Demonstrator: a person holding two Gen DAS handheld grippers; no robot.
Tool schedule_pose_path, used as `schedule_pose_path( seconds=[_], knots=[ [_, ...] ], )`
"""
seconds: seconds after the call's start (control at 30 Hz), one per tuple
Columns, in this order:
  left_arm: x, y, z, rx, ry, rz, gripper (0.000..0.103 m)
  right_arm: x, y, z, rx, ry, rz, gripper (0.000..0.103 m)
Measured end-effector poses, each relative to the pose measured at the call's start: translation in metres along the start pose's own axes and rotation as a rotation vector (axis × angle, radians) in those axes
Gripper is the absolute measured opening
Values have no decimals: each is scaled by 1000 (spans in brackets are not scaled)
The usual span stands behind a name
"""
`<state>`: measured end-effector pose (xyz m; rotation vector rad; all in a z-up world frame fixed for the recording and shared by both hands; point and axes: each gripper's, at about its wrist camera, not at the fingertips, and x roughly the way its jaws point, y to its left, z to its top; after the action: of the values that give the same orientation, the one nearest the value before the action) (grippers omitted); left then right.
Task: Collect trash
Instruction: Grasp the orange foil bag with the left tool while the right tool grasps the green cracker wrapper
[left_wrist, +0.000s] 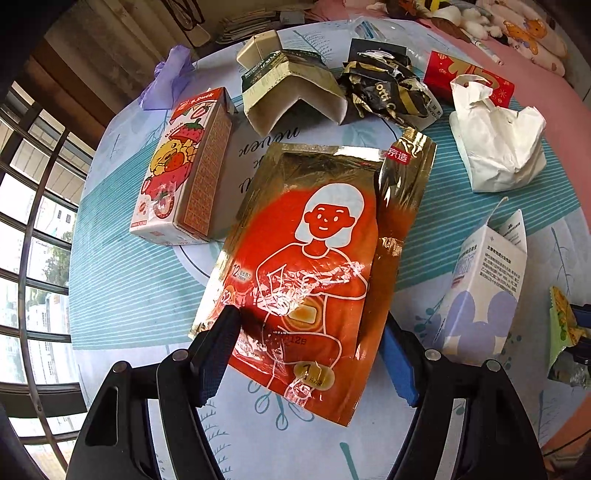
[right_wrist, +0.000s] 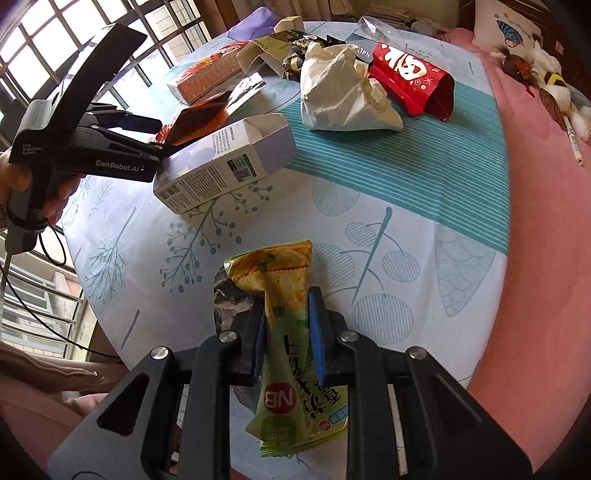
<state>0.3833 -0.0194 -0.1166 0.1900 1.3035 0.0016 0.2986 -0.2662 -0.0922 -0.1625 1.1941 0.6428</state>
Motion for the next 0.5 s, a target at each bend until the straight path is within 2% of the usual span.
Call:
schedule_pose_path(
  seconds=[0.13, 0.27, 0.3, 0.4, 0.43, 0.5],
  knots=[
    [9, 18, 10, -65, 23, -52, 74, -2, -1, -1, 31, -9, 22, 18],
    [15, 32, 13, -123, 35, -96, 66, -1, -3, 1, 52, -18, 36, 18],
    [15, 33, 13, -128, 36, -107, 63, -2, -2, 1, 57, -20, 39, 18],
    [11, 31, 13, -126, 34, -138, 41, -3, -1, -3, 79, -28, 48, 18],
    [8, 30, 14, -123, 34, -150, 29, -3, -1, -4, 88, -31, 51, 18],
    [5, 25, 15, -118, 37, -150, 19, -6, -2, -9, 111, -37, 56, 18]
  ],
)
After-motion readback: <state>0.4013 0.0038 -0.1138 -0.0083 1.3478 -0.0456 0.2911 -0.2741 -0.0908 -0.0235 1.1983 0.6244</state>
